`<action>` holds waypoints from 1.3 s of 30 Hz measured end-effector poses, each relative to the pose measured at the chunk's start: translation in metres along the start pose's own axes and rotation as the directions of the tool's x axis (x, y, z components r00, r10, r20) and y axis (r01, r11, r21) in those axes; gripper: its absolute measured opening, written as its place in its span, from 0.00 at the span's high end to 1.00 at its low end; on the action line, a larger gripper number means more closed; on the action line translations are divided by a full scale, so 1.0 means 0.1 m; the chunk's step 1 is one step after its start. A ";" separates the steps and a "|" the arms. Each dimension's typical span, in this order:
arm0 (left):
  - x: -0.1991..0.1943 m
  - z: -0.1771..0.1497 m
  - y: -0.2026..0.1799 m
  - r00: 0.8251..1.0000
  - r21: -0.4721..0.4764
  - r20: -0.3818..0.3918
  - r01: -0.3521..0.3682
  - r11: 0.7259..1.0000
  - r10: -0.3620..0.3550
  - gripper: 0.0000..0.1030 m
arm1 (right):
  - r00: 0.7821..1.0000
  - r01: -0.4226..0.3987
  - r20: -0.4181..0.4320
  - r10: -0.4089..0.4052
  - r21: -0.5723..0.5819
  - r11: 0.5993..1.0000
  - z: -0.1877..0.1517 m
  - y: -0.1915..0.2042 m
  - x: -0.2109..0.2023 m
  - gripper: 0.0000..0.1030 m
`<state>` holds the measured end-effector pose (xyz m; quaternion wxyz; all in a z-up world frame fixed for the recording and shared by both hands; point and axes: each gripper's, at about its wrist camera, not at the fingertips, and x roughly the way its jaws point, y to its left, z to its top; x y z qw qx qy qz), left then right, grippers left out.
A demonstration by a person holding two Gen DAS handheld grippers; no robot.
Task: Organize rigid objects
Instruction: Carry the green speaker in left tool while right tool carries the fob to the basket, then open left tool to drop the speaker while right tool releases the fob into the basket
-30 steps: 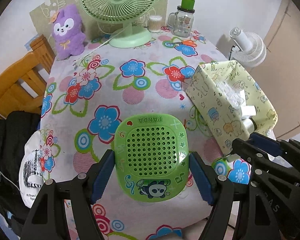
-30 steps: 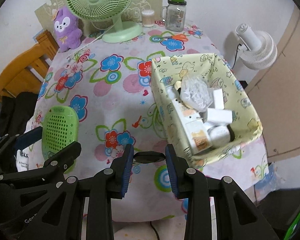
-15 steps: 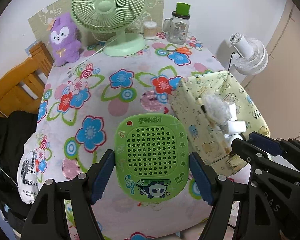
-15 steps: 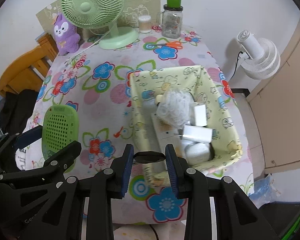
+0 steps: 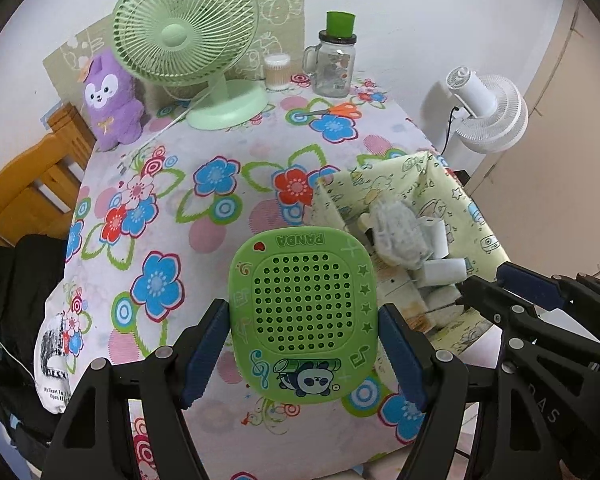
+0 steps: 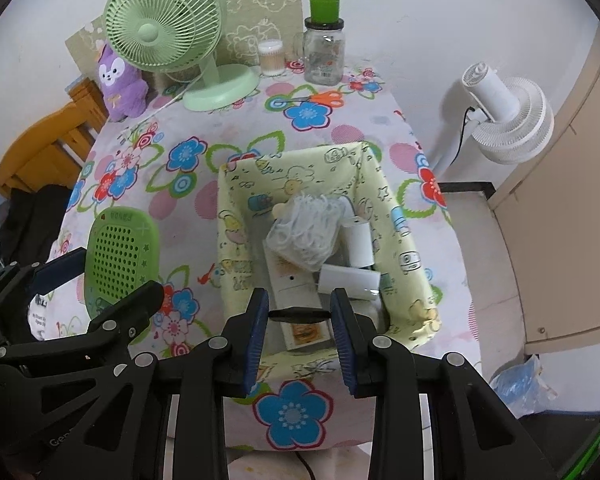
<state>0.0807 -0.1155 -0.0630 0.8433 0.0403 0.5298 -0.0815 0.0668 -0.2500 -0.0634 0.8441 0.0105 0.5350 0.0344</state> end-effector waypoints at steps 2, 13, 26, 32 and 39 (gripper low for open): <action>-0.01 0.02 -0.05 1.000 0.003 0.006 0.002 1.000 -0.002 0.26 | 1.000 0.004 0.007 -0.004 0.003 1.000 0.01 -0.06 -0.02 0.66; 0.02 0.16 -0.46 0.999 0.044 0.028 0.030 0.999 -0.031 0.26 | 0.999 0.030 0.031 -0.031 0.039 0.999 0.01 -0.46 -0.10 0.66; 0.26 0.31 -0.81 0.997 0.050 -0.005 0.075 0.996 -0.075 0.25 | 1.000 0.019 0.004 -0.019 0.111 0.994 0.04 -0.93 0.05 0.66; 0.47 0.33 -0.82 0.995 0.027 -0.058 0.077 0.997 -0.075 0.25 | 0.999 0.010 -0.035 -0.006 0.105 0.994 0.07 -0.98 0.19 0.66; 0.67 0.31 -0.76 0.993 0.004 -0.103 0.066 0.998 -0.065 0.25 | 0.997 -0.005 -0.074 0.010 0.071 0.997 0.11 -0.95 0.33 0.66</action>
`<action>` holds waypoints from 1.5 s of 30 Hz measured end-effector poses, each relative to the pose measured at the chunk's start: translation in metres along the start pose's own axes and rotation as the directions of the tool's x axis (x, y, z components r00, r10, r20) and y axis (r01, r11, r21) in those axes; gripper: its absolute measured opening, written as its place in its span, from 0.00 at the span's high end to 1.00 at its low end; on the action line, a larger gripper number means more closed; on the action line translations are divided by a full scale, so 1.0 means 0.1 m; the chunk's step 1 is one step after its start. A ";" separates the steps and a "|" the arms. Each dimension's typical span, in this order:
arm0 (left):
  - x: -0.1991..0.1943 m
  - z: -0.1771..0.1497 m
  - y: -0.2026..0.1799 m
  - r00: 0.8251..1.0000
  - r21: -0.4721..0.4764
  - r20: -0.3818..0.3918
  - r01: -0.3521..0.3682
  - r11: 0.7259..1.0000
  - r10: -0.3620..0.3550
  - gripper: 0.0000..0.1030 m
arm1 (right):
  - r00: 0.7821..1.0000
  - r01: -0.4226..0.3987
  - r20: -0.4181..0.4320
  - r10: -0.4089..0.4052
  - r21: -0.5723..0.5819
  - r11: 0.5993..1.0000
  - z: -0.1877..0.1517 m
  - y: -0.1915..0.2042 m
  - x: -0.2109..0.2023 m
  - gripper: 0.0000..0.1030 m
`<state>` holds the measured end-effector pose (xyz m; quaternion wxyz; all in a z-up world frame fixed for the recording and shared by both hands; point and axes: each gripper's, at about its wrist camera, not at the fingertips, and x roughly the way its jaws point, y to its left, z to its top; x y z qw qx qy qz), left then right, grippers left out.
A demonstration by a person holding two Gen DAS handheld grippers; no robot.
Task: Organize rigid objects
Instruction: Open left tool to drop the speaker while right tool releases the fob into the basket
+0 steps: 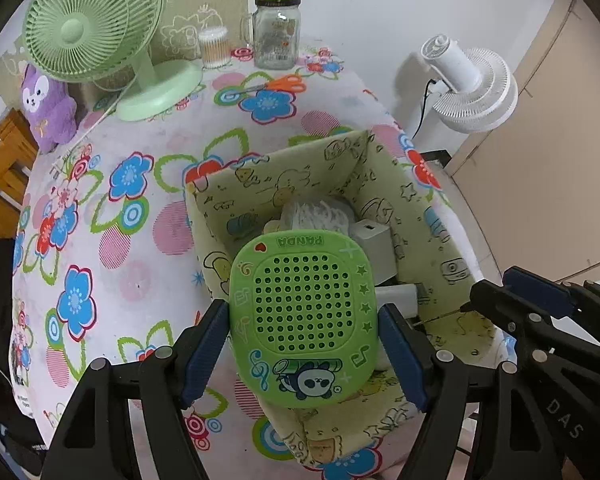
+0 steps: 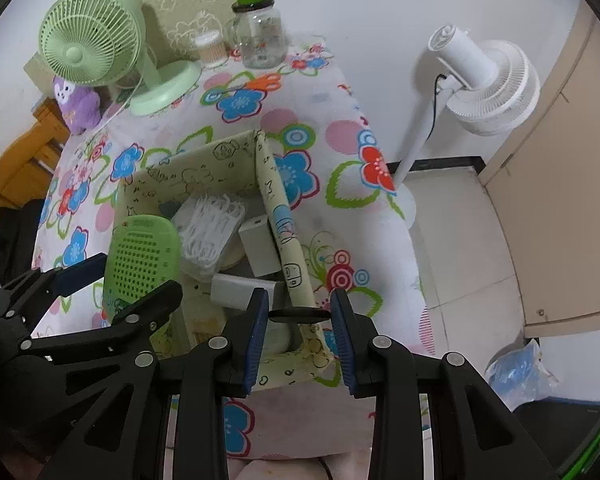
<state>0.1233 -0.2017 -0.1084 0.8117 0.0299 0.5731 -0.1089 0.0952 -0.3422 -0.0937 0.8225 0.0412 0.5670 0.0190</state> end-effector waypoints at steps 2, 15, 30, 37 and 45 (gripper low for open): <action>0.00 -0.01 -0.01 1.000 0.006 0.014 -0.013 1.000 0.013 0.25 | 1.000 -0.002 -0.004 0.002 -0.009 1.000 0.00 0.01 0.02 0.66; -0.09 0.04 0.14 0.998 0.015 0.043 -0.048 0.999 0.048 0.12 | 1.000 -0.005 -0.012 0.005 -0.018 1.000 0.05 0.07 0.05 0.66; -0.31 -0.14 0.68 0.987 -0.097 0.021 -0.157 0.983 0.160 0.07 | 0.995 -0.101 -0.021 0.099 -0.121 0.987 0.29 0.59 0.14 0.66; -0.29 -0.19 0.89 0.984 -0.141 -0.015 -0.179 0.974 0.179 0.07 | 0.989 -0.143 -0.054 0.136 -0.193 0.971 0.41 0.93 0.28 0.66; -0.16 -0.13 1.00 0.983 -0.147 -0.048 -0.183 0.972 0.177 0.07 | 0.986 -0.165 -0.072 0.152 -0.222 0.961 0.61 1.15 0.48 0.66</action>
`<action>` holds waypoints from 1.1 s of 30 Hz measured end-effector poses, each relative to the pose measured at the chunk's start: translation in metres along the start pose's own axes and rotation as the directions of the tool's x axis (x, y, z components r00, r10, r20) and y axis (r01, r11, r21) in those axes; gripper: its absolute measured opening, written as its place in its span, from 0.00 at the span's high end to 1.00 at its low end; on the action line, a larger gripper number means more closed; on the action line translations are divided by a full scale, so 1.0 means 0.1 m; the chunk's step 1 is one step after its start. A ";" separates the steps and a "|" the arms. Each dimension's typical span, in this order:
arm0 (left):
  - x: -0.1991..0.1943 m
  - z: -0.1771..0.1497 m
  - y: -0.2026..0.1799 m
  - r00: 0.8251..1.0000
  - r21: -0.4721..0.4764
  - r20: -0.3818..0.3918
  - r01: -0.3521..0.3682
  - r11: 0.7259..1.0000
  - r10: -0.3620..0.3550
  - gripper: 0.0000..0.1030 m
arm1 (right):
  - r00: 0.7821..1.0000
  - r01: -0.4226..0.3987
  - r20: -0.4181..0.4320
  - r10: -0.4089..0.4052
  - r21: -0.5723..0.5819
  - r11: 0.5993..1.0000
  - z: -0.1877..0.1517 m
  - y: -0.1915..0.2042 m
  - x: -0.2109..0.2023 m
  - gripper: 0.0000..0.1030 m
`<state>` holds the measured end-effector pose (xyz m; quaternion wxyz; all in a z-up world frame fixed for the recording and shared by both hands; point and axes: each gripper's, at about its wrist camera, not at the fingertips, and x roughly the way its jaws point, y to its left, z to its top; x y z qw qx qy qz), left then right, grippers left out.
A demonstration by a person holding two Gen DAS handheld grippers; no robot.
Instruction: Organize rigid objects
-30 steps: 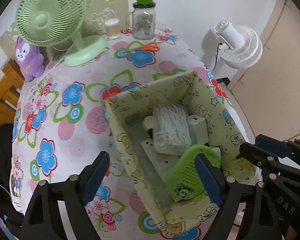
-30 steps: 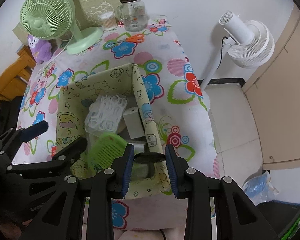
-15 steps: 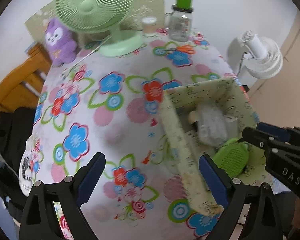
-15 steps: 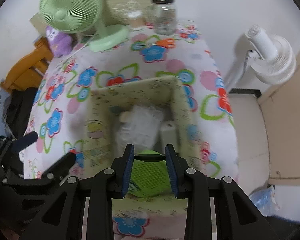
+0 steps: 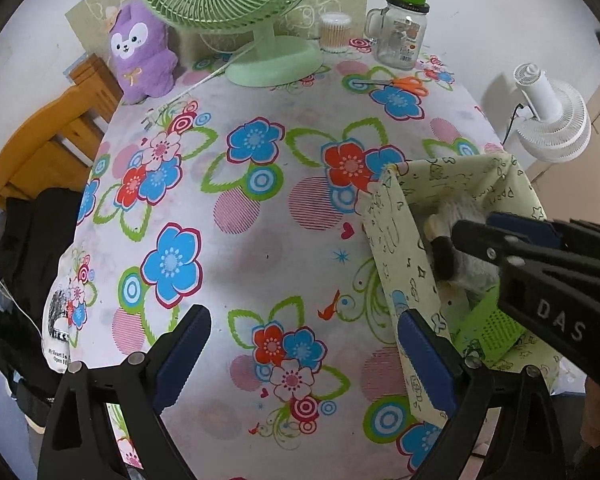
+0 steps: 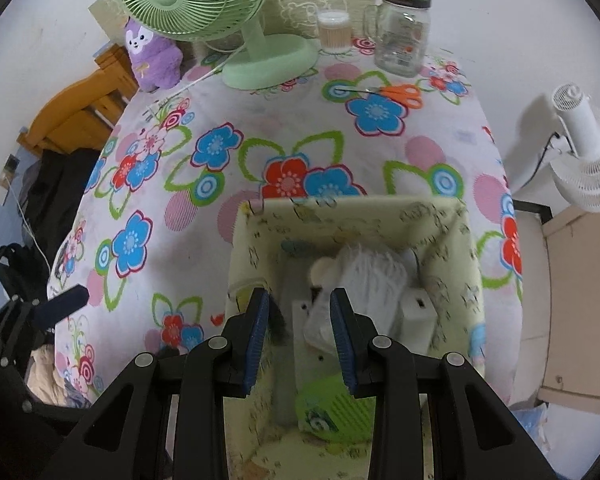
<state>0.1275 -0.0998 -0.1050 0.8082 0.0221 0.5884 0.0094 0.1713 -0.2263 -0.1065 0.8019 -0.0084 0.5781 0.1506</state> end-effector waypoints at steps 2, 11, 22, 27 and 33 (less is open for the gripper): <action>0.03 0.03 0.01 1.000 -0.002 -0.005 0.003 1.000 -0.003 0.07 | 1.000 -0.003 0.001 0.003 -0.004 1.000 0.06 0.02 0.04 0.66; 0.13 0.13 0.07 0.999 0.008 -0.029 0.025 1.000 -0.025 0.07 | 1.000 -0.014 0.005 0.014 -0.001 1.000 0.20 0.08 0.15 0.63; 0.02 0.13 0.15 0.996 0.057 0.004 0.085 0.995 -0.086 0.03 | 0.997 0.058 0.051 -0.062 0.066 0.996 0.02 -0.01 -0.07 0.12; -0.12 0.08 0.21 0.994 0.084 0.038 0.100 0.991 -0.103 0.00 | 0.992 0.092 0.076 -0.098 0.079 0.993 -0.12 0.05 -0.23 0.07; -0.31 -0.03 0.38 0.990 0.096 0.080 0.110 0.989 -0.118 0.00 | 0.986 0.116 0.113 -0.126 0.091 0.989 -0.24 0.20 -0.43 0.07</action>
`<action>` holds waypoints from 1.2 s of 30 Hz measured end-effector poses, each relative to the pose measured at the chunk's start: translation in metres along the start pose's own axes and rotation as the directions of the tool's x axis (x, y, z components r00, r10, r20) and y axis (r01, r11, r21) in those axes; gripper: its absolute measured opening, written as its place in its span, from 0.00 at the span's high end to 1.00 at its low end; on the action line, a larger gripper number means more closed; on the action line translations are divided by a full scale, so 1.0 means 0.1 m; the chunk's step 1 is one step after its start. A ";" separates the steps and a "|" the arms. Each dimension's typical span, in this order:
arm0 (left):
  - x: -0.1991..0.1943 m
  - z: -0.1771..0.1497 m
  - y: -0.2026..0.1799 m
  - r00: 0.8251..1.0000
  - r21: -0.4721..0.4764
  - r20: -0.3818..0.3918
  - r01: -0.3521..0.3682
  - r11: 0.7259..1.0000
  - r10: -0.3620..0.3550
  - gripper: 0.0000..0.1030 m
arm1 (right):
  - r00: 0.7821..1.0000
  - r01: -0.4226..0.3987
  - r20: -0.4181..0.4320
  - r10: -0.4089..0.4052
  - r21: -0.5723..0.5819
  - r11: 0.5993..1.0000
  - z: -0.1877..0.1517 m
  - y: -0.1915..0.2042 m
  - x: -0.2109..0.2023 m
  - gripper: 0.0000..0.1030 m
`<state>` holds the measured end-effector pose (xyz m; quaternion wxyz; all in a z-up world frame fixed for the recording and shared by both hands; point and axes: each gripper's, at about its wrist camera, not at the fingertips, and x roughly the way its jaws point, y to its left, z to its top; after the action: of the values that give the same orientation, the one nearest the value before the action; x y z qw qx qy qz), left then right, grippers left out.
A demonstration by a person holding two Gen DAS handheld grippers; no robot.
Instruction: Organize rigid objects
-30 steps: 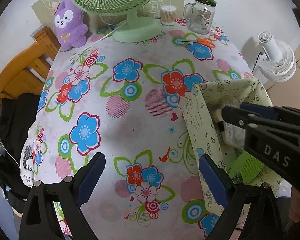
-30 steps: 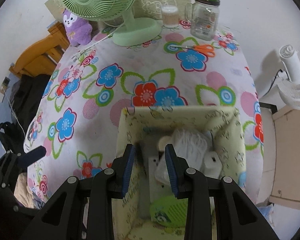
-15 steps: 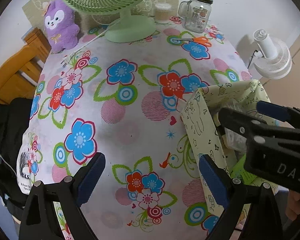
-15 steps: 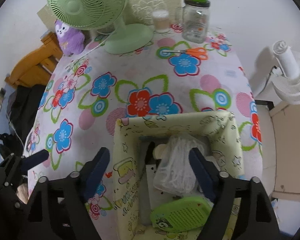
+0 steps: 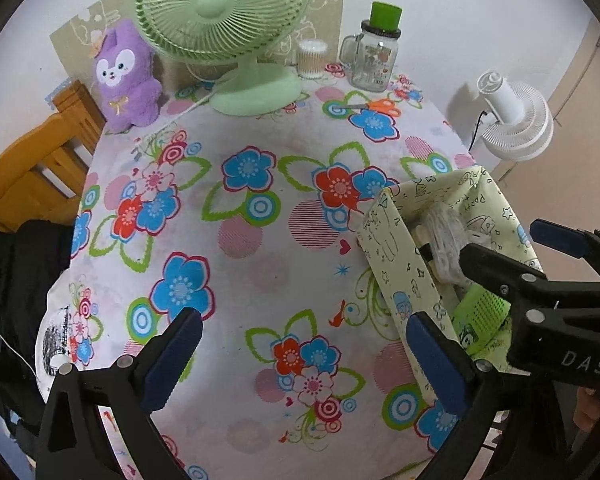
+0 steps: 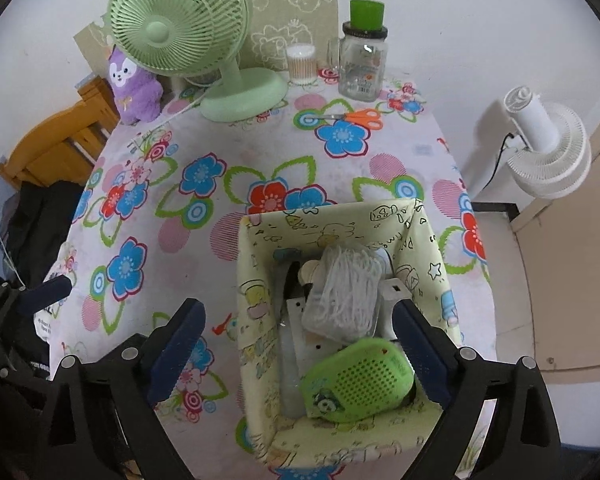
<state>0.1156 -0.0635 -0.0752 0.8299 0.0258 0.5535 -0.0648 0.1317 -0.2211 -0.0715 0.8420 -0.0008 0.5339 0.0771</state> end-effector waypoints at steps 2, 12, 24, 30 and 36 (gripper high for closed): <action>-0.07 -0.05 0.06 1.000 0.002 0.012 0.000 1.000 0.000 0.00 | 1.000 0.011 0.013 -0.011 0.004 1.000 -0.03 0.05 -0.08 0.07; -0.43 -0.26 0.41 0.998 0.037 0.065 0.020 0.999 -0.022 0.00 | 0.996 0.054 0.072 -0.056 0.028 0.998 -0.25 0.42 -0.47 0.06; -0.91 -0.44 0.65 0.988 0.100 0.153 0.011 0.995 -0.026 0.00 | 0.984 0.100 0.140 -0.107 0.058 0.993 -0.48 0.81 -0.91 0.06; -1.17 -0.45 0.67 0.979 0.063 0.204 -0.034 0.997 0.020 0.00 | 0.971 0.104 0.212 -0.111 0.042 0.994 -0.51 0.86 -1.20 0.06; -1.45 -0.50 0.65 0.968 0.018 0.249 -0.024 1.000 0.019 0.00 | 0.957 0.093 0.270 -0.101 0.039 0.995 -0.51 0.78 -1.45 0.06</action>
<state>0.0236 0.0180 0.0376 0.8931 0.0324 0.4442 -0.0643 0.0145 -0.1672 0.0434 0.9100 -0.0054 0.4136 0.0282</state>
